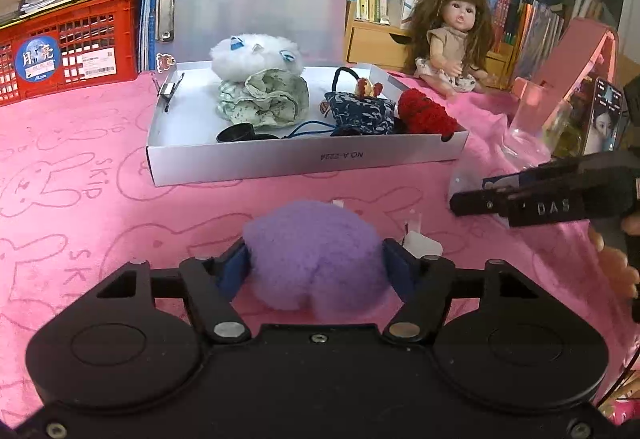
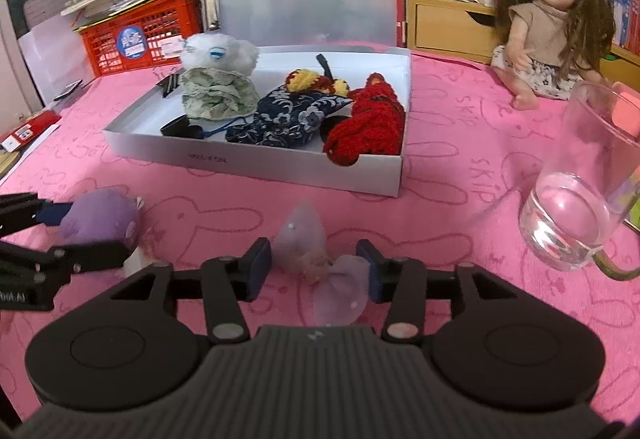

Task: Organize objects
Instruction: 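Lift the purple plush with the left tool while the right tool lifts the pink bow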

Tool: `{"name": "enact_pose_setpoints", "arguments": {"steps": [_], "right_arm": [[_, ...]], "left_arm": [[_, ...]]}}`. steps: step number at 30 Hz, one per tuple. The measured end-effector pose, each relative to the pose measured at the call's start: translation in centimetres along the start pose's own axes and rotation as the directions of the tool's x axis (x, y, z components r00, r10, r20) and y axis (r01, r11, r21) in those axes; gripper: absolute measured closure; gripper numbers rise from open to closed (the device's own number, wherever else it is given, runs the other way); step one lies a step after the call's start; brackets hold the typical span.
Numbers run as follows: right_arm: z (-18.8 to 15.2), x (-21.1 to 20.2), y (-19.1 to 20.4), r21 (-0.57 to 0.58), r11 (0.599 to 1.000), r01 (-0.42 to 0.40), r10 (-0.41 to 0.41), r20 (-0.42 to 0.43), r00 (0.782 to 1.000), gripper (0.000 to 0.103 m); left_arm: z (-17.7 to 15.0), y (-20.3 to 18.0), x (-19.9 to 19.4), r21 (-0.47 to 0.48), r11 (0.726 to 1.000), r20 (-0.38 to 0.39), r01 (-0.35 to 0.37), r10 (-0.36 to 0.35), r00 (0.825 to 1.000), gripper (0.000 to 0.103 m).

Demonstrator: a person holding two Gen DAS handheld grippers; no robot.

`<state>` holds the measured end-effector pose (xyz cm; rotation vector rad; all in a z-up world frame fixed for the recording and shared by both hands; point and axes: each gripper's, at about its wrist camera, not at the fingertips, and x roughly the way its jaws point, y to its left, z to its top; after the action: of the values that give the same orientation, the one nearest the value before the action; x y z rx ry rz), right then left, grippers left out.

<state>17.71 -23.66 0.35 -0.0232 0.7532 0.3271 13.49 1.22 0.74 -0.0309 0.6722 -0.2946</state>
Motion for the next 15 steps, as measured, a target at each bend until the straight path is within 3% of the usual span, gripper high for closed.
{"name": "enact_pose_setpoints", "arguments": {"steps": [4,8,15], "right_arm": [[-0.5,-0.2,0.5,-0.046,0.999,0.008,-0.007,0.013,1.0,0.039],[-0.8,-0.7,0.7,-0.058,0.998,0.0,0.001,0.025,1.0,0.071],[-1.0,-1.5,1.6,-0.097,0.995,0.008,-0.003,0.053,0.999,0.08]], "left_arm": [[0.1,0.1,-0.4,-0.003,1.0,0.016,-0.005,0.005,1.0,0.038],[0.3,0.4,-0.7,-0.014,1.0,0.031,-0.009,0.009,0.999,0.038],[0.8,0.8,-1.0,-0.034,0.999,0.054,-0.025,0.027,0.998,0.039]]}}
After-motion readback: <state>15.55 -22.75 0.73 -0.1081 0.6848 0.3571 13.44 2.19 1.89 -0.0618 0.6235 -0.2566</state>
